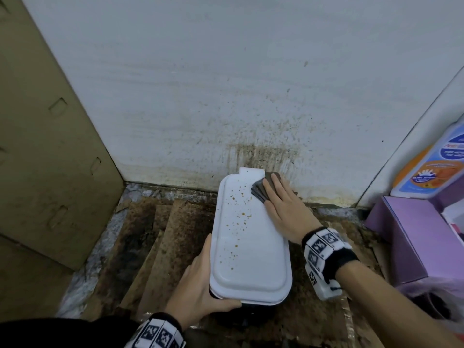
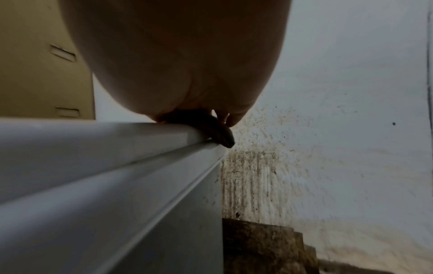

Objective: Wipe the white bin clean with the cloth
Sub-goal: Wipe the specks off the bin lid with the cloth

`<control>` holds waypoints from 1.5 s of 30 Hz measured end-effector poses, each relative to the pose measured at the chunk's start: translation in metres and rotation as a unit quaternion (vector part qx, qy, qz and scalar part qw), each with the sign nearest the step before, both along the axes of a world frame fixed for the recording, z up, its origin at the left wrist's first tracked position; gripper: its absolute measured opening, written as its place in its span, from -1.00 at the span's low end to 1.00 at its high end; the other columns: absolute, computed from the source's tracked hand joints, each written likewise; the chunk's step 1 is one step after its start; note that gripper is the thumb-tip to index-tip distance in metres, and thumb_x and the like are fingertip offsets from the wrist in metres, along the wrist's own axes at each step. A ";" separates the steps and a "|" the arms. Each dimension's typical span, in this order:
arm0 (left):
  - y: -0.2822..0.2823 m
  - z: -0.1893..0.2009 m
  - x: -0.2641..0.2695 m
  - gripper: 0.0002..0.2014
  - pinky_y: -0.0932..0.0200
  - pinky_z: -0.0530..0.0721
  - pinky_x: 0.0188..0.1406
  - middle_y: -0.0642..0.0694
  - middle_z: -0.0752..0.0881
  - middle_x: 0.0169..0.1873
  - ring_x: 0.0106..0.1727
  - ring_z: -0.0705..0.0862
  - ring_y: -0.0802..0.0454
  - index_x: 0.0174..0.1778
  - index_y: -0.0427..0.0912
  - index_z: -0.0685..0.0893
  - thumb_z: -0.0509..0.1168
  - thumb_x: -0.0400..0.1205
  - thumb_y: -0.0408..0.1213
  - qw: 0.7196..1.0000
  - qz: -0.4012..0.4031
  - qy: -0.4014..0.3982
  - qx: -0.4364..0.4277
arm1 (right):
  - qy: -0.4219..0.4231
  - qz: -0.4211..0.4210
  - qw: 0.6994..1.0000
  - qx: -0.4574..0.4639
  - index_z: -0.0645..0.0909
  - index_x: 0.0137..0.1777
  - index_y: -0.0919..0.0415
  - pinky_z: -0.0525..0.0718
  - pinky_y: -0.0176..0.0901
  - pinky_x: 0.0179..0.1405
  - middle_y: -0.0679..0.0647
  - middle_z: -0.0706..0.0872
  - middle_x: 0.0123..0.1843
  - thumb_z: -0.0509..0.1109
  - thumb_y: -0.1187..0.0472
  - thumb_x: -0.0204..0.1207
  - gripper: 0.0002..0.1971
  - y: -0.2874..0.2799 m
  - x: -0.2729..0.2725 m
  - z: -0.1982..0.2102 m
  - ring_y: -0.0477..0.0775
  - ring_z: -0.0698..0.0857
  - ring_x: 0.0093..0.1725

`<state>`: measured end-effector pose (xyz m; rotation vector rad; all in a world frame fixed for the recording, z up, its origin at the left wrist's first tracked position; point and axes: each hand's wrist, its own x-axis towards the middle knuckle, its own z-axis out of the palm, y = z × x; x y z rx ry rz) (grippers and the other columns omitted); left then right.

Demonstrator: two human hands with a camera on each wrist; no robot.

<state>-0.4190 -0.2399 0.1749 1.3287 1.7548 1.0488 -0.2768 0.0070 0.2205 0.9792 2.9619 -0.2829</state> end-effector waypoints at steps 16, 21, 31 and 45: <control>0.001 -0.006 -0.002 0.35 -0.29 0.44 0.57 0.41 0.23 0.68 0.70 0.28 0.21 0.73 0.38 -0.27 0.67 0.31 0.26 1.000 -0.003 -0.015 -0.007 | 0.023 -0.008 1.000 -0.015 -0.31 0.75 -0.09 -0.19 -0.09 0.70 -0.12 -0.38 0.76 -0.19 -0.10 0.81 -0.42 -0.034 0.016 -0.002 -0.07 -0.37 0.74; 0.002 -0.008 -0.004 0.37 -0.30 0.43 0.59 0.36 0.20 0.71 0.71 0.27 0.18 0.74 0.34 -0.27 0.68 0.30 0.24 1.000 -0.001 -0.012 -0.010 | -0.026 -0.009 1.000 -0.007 -0.23 0.77 0.03 0.03 0.06 0.74 0.03 -0.22 0.80 -0.18 -0.05 0.81 -0.41 0.024 -0.027 0.003 0.06 -0.17 0.78; -0.001 -0.005 -0.001 0.36 -0.32 0.40 0.60 0.36 0.18 0.71 0.72 0.26 0.15 0.74 0.35 -0.24 0.68 0.29 0.27 1.000 -0.007 0.000 -0.008 | -0.015 -0.009 1.000 -0.023 -0.17 0.78 0.07 0.01 0.08 0.75 0.10 -0.15 0.81 -0.15 -0.03 0.82 -0.42 0.042 -0.041 0.000 0.11 -0.11 0.78; -0.002 -0.001 0.001 0.32 -0.30 0.43 0.58 0.45 0.27 0.64 0.69 0.28 0.24 0.74 0.39 -0.19 0.70 0.31 0.18 1.000 -0.011 -0.002 0.003 | 0.005 0.021 0.997 0.075 -0.07 0.76 0.29 -0.01 0.08 0.72 0.19 -0.04 0.79 -0.15 0.04 0.82 -0.42 -0.086 0.048 -0.010 0.15 -0.18 0.78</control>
